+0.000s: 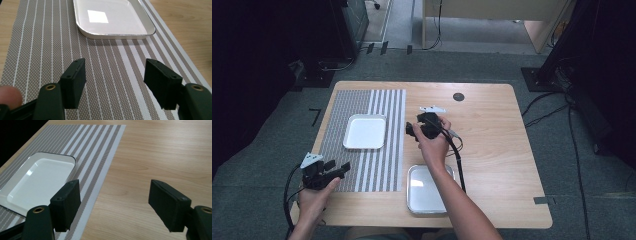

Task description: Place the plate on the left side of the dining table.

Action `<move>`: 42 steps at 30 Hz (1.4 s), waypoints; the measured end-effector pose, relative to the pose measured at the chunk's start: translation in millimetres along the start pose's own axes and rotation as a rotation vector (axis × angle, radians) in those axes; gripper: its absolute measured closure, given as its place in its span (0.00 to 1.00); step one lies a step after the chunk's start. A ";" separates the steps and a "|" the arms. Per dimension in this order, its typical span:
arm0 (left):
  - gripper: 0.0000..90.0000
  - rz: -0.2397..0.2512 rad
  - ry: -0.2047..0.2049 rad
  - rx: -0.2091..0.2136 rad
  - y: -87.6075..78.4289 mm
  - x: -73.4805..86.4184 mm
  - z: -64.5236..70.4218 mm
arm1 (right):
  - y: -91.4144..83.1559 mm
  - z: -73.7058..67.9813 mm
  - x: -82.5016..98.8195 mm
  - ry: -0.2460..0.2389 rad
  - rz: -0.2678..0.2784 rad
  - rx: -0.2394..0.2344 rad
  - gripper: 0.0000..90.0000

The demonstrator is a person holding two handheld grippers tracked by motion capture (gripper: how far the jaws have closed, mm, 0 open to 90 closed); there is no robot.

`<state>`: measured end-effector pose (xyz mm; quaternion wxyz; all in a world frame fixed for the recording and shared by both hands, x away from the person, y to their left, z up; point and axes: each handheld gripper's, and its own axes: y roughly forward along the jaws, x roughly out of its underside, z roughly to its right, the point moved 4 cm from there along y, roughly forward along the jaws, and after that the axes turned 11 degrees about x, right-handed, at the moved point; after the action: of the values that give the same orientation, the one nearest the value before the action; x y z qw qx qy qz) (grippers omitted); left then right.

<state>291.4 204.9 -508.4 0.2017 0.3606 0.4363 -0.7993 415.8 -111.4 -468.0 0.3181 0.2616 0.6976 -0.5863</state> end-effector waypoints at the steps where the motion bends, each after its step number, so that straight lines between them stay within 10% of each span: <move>1: 0.33 -0.002 0.012 -0.010 -2.3 3.3 0.0 | -4.9 8.3 1.8 -0.006 0.004 -0.005 0.28; 16: 0.19 -0.003 0.119 -0.096 -20.5 28.2 -16.0 | -40.6 59.7 18.7 0.000 0.018 0.019 0.22; 42: 0.19 -0.030 0.128 -0.152 -25.8 38.2 -32.0 | -76.8 144.0 84.4 0.016 0.014 0.107 0.23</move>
<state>262.6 245.4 -534.4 0.1884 0.3880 0.5131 -0.7421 323.0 -267.3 -497.2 0.3023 0.2877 0.6658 -0.6185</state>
